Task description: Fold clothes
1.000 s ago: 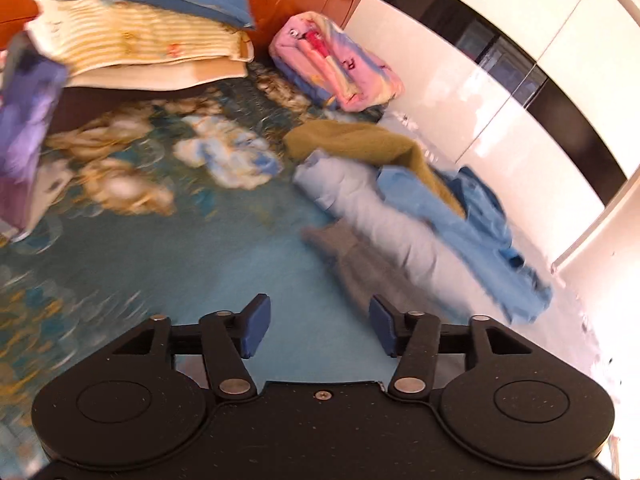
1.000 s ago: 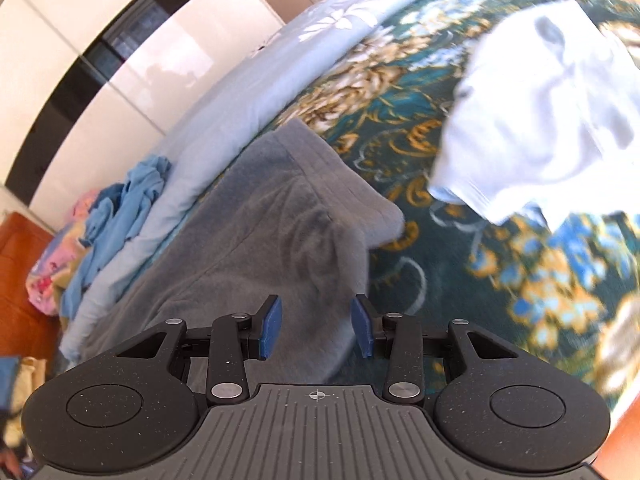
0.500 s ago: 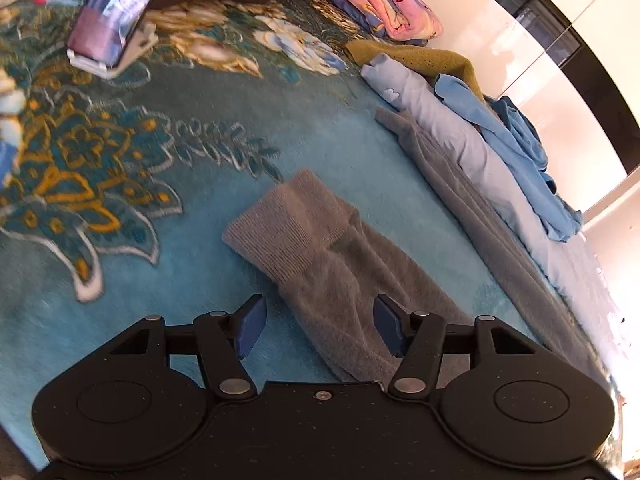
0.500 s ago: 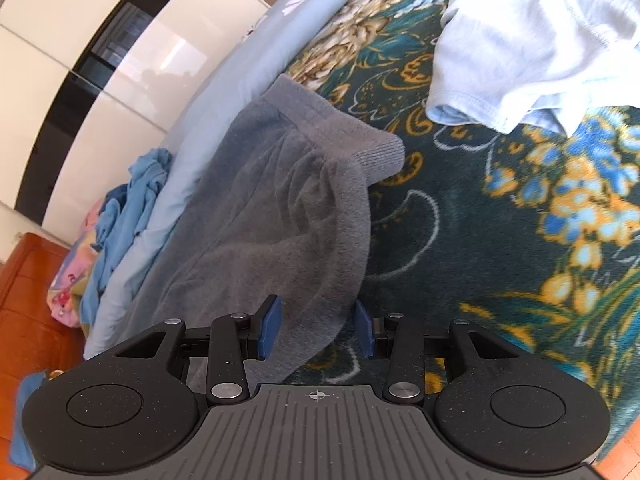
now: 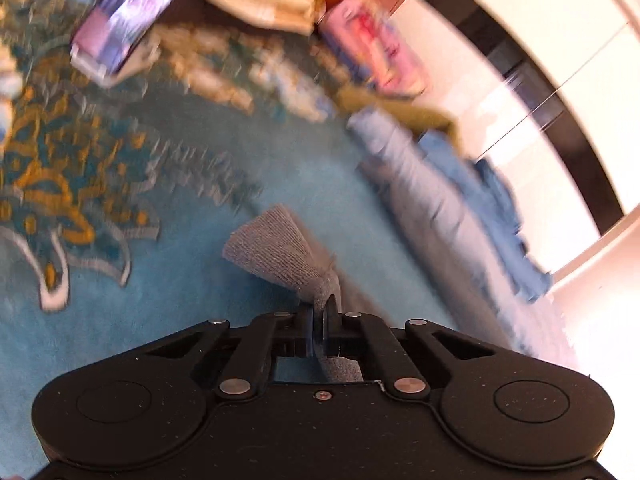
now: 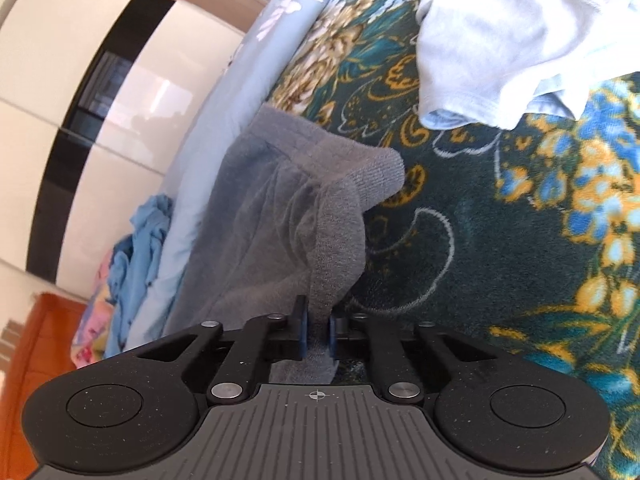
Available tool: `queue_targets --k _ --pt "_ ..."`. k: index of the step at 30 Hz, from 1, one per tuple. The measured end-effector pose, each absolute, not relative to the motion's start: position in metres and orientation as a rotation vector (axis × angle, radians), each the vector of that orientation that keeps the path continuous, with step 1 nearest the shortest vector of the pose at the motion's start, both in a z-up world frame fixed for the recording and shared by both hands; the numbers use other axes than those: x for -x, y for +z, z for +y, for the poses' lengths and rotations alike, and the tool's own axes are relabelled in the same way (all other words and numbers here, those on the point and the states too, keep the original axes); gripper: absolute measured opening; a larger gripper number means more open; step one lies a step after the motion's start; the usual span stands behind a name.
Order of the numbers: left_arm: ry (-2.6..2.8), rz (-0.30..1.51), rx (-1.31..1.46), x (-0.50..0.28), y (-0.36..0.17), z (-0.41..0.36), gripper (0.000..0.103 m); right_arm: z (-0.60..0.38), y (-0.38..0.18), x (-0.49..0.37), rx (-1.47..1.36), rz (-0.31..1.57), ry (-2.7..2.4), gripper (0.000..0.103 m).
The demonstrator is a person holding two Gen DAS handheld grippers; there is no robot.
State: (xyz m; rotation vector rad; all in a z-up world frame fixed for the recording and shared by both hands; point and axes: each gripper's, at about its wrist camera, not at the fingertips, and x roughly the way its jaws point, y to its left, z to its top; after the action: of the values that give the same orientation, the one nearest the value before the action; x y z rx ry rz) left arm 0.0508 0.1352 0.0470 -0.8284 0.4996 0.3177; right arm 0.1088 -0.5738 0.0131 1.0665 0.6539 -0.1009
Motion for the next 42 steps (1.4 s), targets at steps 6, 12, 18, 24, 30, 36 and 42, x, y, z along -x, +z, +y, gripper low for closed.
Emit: queue_targets --k 6,12,18,24,30,36,42 --pt "0.253 0.469 0.809 -0.063 0.085 0.144 0.001 -0.575 0.037 -0.103 -1.043 0.574 -0.013 0.005" --pt "0.271 0.489 0.793 -0.128 0.111 0.148 0.001 -0.570 0.079 -0.150 -0.960 0.529 0.037 0.004" --pt "0.279 0.545 0.697 -0.226 0.129 0.141 0.001 -0.562 0.111 -0.226 -0.857 0.532 0.028 0.004" --pt "0.305 0.588 0.621 -0.328 0.118 0.133 0.002 -0.552 0.103 -0.310 -0.803 0.587 -0.043 0.004" --pt "0.329 0.639 0.546 -0.407 0.088 0.125 0.003 -0.540 0.080 -0.386 -0.728 0.672 -0.107 0.004" --pt "0.330 0.711 0.518 -0.445 0.051 0.126 0.010 -0.528 0.052 -0.428 -0.626 0.775 -0.158 0.005" --pt "0.242 0.666 0.594 -0.414 0.062 0.147 0.046 -0.528 0.052 -0.430 -0.613 0.806 -0.134 0.010"
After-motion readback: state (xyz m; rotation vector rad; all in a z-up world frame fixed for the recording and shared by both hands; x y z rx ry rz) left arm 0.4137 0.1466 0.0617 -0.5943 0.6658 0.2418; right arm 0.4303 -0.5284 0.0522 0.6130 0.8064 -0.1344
